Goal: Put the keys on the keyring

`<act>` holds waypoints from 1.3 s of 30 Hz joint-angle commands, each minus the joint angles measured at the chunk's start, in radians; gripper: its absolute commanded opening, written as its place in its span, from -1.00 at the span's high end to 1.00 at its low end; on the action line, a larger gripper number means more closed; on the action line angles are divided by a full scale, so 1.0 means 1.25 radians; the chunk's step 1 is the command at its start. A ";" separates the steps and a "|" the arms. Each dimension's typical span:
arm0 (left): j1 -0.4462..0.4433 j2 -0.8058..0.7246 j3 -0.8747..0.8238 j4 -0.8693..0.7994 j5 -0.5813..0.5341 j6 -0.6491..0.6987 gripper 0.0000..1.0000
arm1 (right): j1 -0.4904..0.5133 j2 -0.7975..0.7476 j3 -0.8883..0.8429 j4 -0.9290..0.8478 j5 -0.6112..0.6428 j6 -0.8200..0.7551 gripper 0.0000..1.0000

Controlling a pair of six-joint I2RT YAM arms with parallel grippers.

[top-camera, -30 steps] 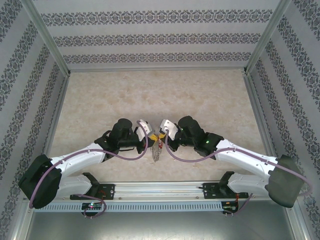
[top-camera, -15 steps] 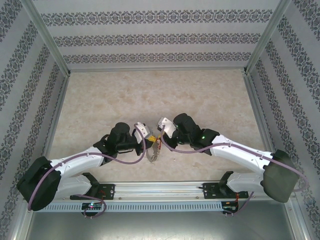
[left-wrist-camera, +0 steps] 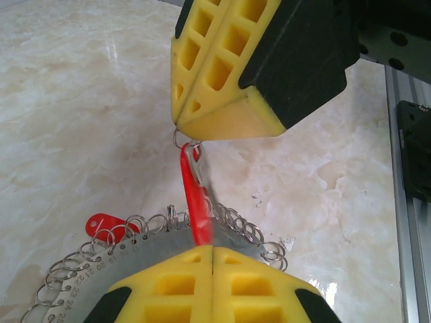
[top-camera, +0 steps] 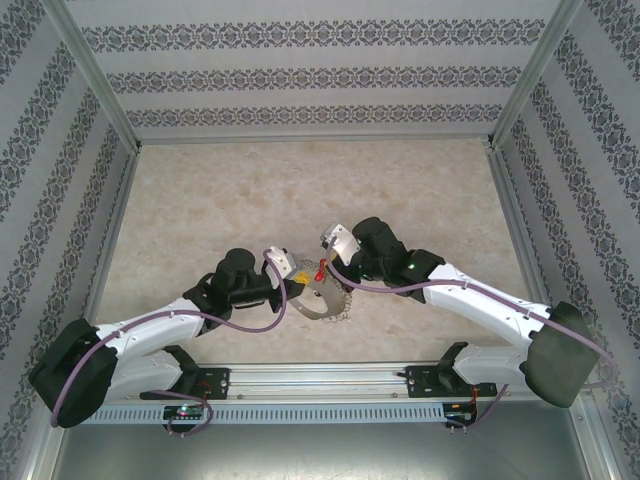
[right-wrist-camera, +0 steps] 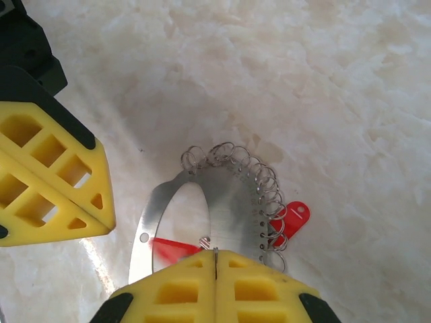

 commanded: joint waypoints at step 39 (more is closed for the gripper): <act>-0.013 -0.015 0.009 -0.214 -0.229 -0.459 0.04 | -0.363 0.278 0.164 -0.274 -0.068 0.251 0.31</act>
